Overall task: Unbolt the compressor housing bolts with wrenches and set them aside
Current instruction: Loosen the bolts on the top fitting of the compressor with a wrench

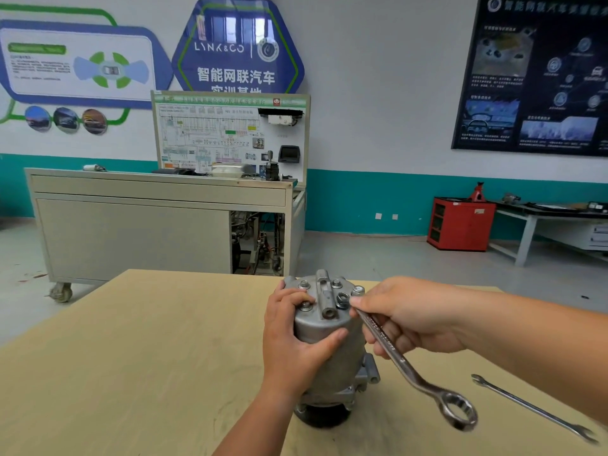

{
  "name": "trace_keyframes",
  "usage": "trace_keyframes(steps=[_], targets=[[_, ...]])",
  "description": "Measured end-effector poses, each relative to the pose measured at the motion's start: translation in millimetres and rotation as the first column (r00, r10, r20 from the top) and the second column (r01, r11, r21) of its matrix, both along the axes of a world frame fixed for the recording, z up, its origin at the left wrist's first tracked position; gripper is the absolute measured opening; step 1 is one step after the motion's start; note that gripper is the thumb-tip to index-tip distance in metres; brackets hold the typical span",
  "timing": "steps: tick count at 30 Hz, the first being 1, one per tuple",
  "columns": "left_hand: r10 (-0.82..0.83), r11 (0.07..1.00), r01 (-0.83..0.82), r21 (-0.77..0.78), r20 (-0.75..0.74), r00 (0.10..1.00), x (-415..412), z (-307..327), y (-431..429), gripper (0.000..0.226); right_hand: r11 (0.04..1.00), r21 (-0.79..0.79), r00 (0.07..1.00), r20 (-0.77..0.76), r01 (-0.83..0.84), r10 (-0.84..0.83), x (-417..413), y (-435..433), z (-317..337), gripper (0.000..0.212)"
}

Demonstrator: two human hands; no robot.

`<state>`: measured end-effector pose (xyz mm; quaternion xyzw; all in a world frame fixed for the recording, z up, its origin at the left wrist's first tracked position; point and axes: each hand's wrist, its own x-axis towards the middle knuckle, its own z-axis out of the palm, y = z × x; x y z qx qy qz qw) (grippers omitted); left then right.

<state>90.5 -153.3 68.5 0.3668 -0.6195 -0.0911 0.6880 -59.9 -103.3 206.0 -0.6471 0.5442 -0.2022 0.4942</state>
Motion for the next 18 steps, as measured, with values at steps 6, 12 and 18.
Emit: trace_keyframes(steps=[6,12,18], targets=[[0.011,1.000,-0.011,0.000,0.009,1.000,0,0,0,0.050,0.989,-0.017,0.937,-0.325,-0.144,0.131,-6,-12,16,0.028],[-0.001,0.999,0.001,0.035,-0.007,1.000,-1,1,1,0.049,0.929,-0.201,0.583,-0.812,-0.310,0.019,-13,-44,46,0.038],[0.010,0.999,-0.011,0.037,0.009,1.000,0,-1,2,0.049,0.889,-0.252,0.635,-0.771,-0.382,0.055,-31,-61,44,0.014]])
